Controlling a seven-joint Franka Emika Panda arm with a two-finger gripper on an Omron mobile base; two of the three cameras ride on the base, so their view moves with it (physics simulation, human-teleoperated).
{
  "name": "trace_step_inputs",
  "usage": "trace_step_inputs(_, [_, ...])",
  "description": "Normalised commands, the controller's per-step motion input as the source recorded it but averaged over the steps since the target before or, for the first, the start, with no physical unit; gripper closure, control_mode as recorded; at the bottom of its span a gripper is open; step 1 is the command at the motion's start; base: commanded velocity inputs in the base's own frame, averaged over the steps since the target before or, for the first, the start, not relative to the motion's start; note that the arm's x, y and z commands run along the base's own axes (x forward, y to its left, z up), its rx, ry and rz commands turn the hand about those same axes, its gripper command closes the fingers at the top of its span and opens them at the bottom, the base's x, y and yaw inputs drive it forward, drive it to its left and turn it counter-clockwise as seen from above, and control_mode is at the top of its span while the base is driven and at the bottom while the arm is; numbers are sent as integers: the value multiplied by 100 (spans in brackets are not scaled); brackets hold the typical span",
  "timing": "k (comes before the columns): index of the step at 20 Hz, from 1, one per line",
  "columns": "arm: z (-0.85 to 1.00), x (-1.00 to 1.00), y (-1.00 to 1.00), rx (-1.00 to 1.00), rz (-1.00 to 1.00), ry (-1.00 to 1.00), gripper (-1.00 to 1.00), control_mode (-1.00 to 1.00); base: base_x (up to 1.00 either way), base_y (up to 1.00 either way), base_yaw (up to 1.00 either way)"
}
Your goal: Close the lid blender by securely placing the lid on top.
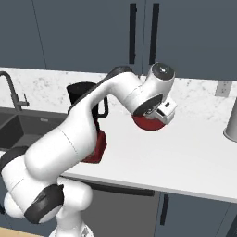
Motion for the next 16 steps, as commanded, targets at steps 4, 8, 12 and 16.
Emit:
trace_step_inputs(4, [100, 0, 60, -2, 0, 0, 100, -100, 0, 0, 0])
trace_step_inputs(8, [100, 1, 94, -7, 3, 0, 100, -100, 0, 0, 0])
trace_step_inputs(12, [100, 7, 100, -12, 6, 1, 100, -100, 0, 0, 0])
trace_step_inputs(16, [100, 25, 100, -18, 10, 12, 100, -100, 0, 0, 0])
